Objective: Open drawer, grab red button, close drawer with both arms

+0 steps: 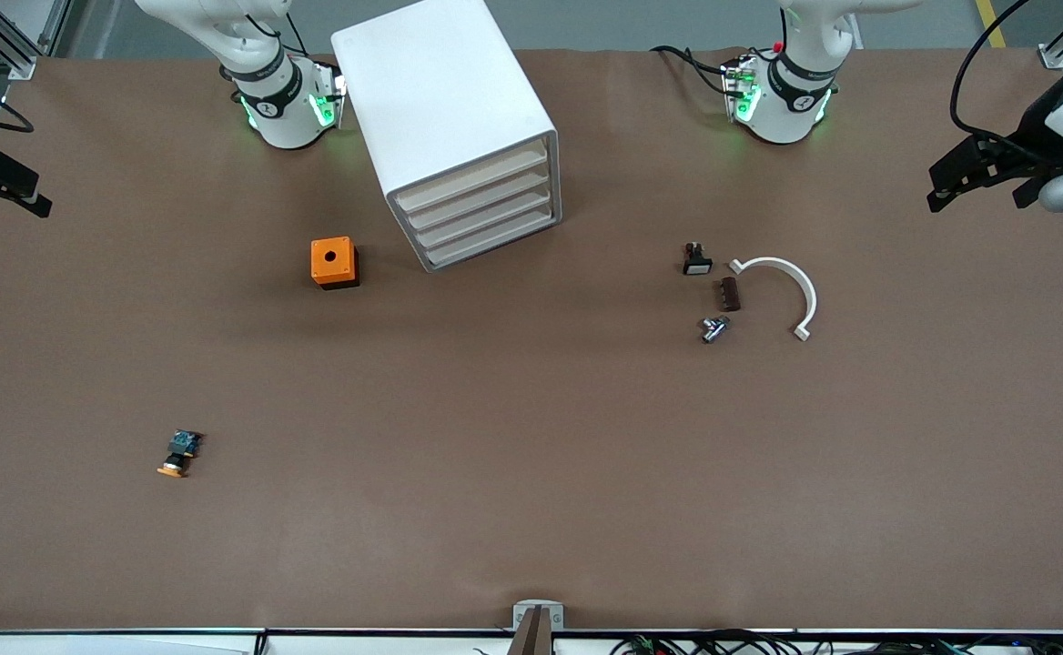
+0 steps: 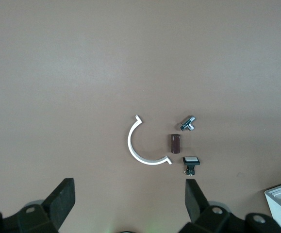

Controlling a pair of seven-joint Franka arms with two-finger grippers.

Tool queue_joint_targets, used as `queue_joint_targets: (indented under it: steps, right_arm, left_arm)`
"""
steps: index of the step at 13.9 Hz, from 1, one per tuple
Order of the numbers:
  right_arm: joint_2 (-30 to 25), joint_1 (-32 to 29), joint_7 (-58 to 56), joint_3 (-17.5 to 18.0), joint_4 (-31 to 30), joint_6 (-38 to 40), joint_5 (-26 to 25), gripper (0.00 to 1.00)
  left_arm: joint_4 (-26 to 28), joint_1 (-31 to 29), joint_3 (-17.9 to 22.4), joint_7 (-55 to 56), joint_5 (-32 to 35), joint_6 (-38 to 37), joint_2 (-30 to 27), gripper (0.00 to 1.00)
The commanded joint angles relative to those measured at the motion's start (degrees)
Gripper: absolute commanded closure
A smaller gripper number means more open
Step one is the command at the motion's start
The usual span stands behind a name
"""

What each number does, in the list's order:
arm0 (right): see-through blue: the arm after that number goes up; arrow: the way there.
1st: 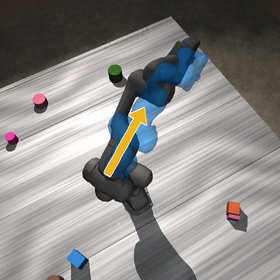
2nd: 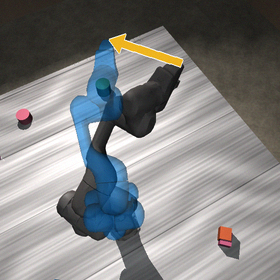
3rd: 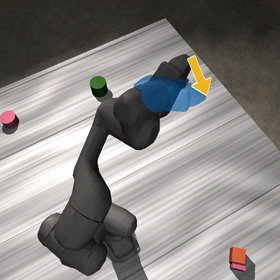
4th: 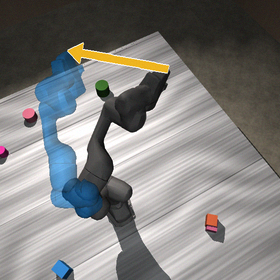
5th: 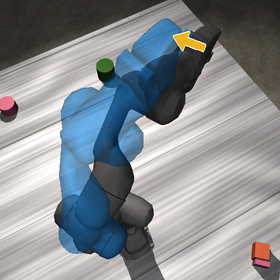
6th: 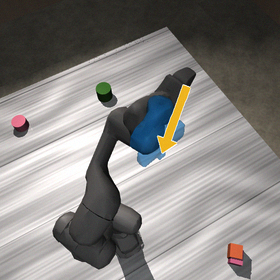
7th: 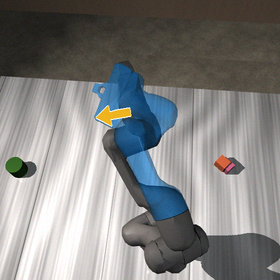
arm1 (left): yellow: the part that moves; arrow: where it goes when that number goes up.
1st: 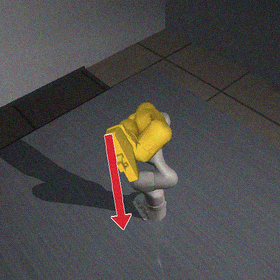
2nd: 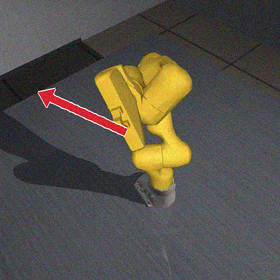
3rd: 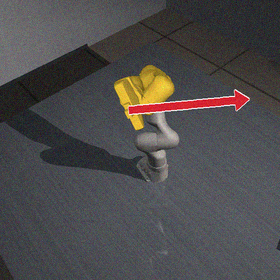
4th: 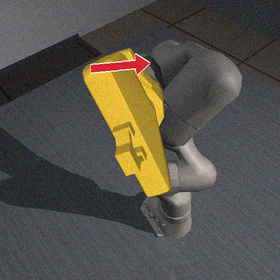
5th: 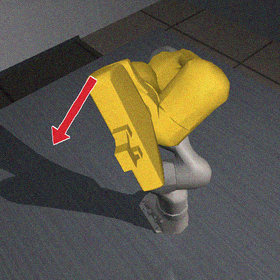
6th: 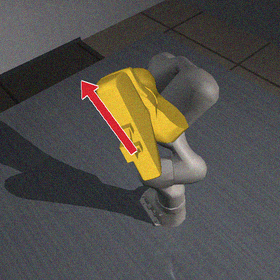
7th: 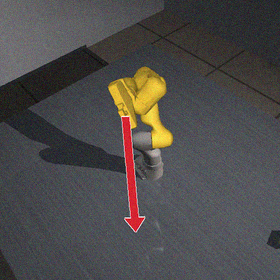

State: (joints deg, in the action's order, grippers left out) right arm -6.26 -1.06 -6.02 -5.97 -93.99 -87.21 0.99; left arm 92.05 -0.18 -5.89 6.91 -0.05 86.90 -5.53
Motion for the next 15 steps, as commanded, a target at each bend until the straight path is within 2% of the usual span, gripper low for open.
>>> queue_joint_targets:
  steps: [1, 5, 7, 10, 12, 15]
  right_arm:
    - [-1.6, -0.6, -0.9, 0.3, -1.4, -0.4, -0.3, 0.00]
    - [-1.6, -0.6, -0.9, 0.3, -1.4, -0.5, -0.3, 0.00]
    - [-1.6, -0.6, -0.9, 0.3, -1.4, -0.5, -0.4, 0.00]
    - [-1.6, -0.7, -1.3, 0.3, -1.4, -0.5, -0.4, 0.00]
    - [-1.6, -0.7, -1.4, 0.3, -1.4, -0.4, -0.4, 0.00]
    - [-1.3, -0.7, -1.3, 0.3, -0.8, -0.5, -0.9, 0.00]
  left_arm:
    - [-1.3, -0.5, -0.2, -1.3, -0.1, -1.3, 0.6, 0.00]
    - [-1.4, -0.4, -0.1, -1.1, 0.1, -1.2, 1.0, 0.00]
    - [-1.6, -0.6, 1.5, -2.2, -0.3, -1.3, 2.5, 0.00]
    - [-1.3, 0.5, 1.3, -1.2, -0.6, -0.5, 6.8, 0.00]
    - [-1.2, 1.0, 0.5, 0.2, -1.4, 3.7, 10.8, 0.00]
    - [-1.2, 1.5, -0.5, 8.1, -5.1, 7.7, 16.4, 0.00]
